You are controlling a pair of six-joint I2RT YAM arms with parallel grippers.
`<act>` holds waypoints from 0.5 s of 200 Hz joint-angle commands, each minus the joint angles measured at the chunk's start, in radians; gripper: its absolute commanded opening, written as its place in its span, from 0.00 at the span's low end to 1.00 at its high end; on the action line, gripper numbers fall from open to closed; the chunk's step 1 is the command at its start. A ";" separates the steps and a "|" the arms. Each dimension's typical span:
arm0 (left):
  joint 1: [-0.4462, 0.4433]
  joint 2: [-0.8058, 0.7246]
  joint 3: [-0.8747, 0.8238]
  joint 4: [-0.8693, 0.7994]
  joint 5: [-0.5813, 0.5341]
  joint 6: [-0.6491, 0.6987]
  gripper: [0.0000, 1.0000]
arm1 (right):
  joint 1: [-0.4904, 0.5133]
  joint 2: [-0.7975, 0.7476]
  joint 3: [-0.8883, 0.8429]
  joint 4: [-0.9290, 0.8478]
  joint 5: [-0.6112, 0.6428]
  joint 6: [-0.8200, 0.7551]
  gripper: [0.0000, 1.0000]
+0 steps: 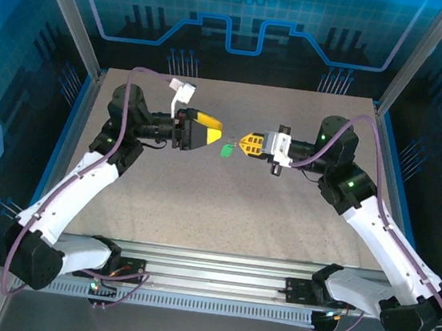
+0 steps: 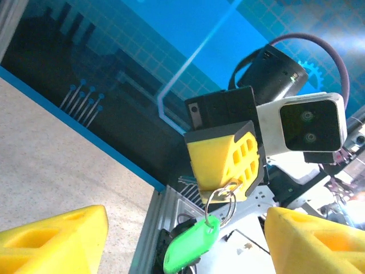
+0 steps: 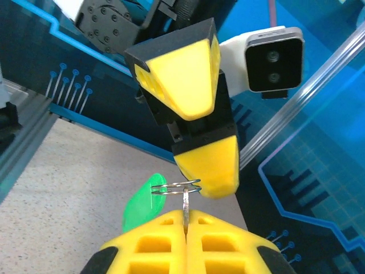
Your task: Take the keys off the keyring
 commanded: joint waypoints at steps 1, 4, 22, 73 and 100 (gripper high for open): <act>-0.034 0.024 0.066 -0.012 0.089 0.018 0.73 | -0.018 0.015 0.040 -0.021 -0.087 0.024 0.00; -0.038 0.028 0.070 -0.015 0.092 0.019 0.73 | -0.018 0.017 0.040 -0.020 -0.089 0.024 0.00; -0.053 0.044 0.087 -0.031 0.102 0.030 0.69 | -0.023 0.023 0.043 -0.018 -0.102 0.029 0.00; -0.089 0.074 0.108 -0.021 0.135 0.022 0.59 | -0.032 0.022 0.042 -0.004 -0.119 0.045 0.00; -0.098 0.082 0.112 -0.021 0.138 0.022 0.50 | -0.031 0.019 0.039 0.004 -0.121 0.054 0.00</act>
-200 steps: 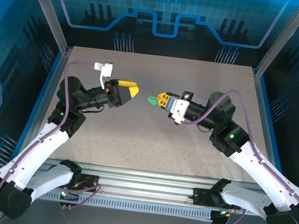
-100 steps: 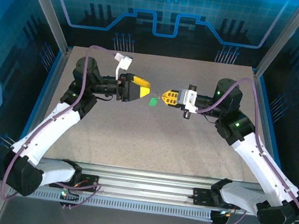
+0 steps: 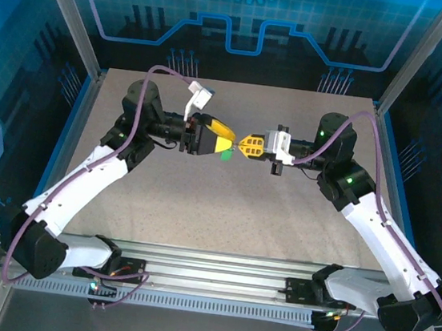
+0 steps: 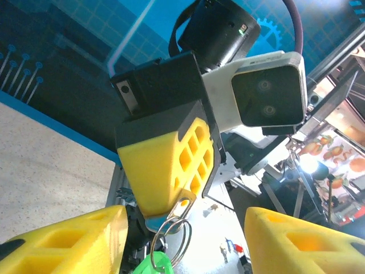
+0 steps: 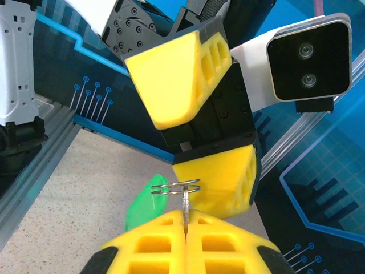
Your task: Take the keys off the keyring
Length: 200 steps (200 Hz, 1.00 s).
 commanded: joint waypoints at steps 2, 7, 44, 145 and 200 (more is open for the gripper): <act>-0.011 0.011 0.035 -0.004 0.036 0.015 0.49 | -0.012 -0.001 0.031 0.010 -0.032 0.024 0.00; -0.011 0.011 0.035 -0.004 0.038 0.015 0.47 | -0.012 -0.002 0.031 0.010 -0.030 0.024 0.00; -0.011 0.005 0.030 0.006 0.036 0.012 0.25 | -0.012 -0.002 0.031 0.012 -0.026 0.025 0.00; -0.002 -0.030 -0.054 0.183 -0.131 -0.129 0.00 | 0.028 -0.080 -0.114 0.239 0.163 0.062 0.00; 0.019 -0.066 -0.143 0.386 -0.286 -0.287 0.00 | 0.155 -0.106 -0.211 0.324 0.335 -0.012 0.00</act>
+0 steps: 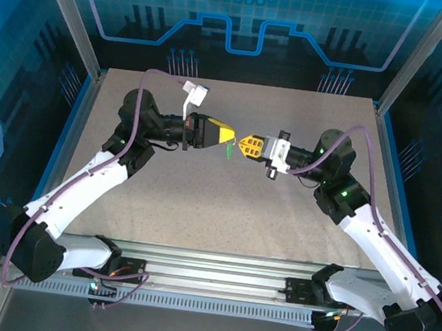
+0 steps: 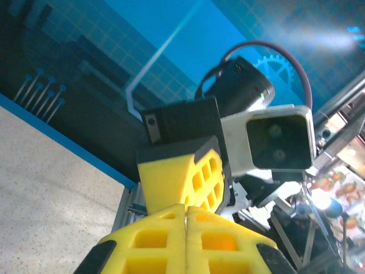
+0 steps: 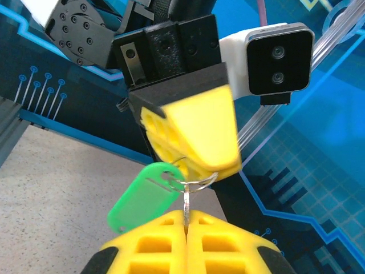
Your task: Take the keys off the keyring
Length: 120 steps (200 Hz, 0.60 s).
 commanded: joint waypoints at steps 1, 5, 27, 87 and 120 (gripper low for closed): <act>0.010 -0.021 -0.022 0.160 -0.107 -0.108 0.00 | 0.066 -0.023 -0.031 0.082 0.089 -0.049 0.00; 0.010 -0.019 -0.025 0.170 -0.108 -0.118 0.00 | 0.075 -0.025 -0.040 0.093 0.103 -0.053 0.00; 0.009 -0.017 -0.029 0.185 -0.108 -0.132 0.00 | 0.098 -0.022 -0.052 0.144 0.148 -0.038 0.00; 0.036 -0.090 -0.074 0.099 -0.148 -0.047 0.31 | 0.087 -0.018 0.015 0.015 0.132 -0.061 0.00; 0.090 -0.120 -0.092 0.027 -0.135 -0.001 0.45 | 0.056 0.001 0.052 -0.055 0.084 -0.077 0.00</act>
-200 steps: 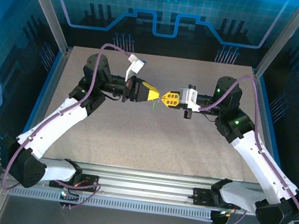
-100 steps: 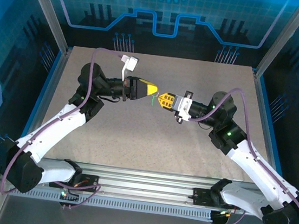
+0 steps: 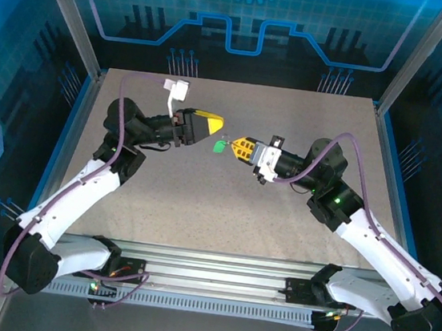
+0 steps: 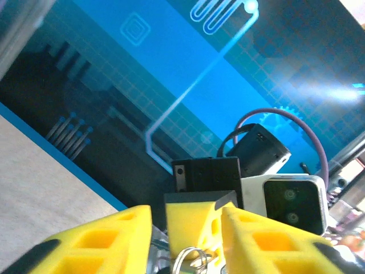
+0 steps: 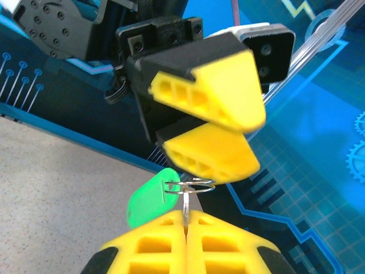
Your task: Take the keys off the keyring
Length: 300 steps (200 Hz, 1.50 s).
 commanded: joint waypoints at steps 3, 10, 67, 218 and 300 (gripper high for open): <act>0.037 -0.042 -0.017 -0.055 -0.017 0.058 0.46 | -0.025 0.013 0.061 -0.075 -0.062 -0.026 0.00; 0.046 -0.048 -0.016 -0.076 -0.010 0.073 0.49 | -0.037 0.020 0.074 -0.091 -0.077 -0.028 0.00; 0.065 -0.051 0.031 -0.211 0.062 0.166 0.60 | -0.107 0.087 0.188 -0.203 -0.229 -0.045 0.00; -0.020 0.043 0.080 -0.059 0.251 0.061 0.32 | -0.132 0.163 0.282 -0.304 -0.384 -0.032 0.00; -0.020 0.041 0.073 -0.048 0.252 0.052 0.00 | -0.131 0.158 0.277 -0.282 -0.351 -0.028 0.00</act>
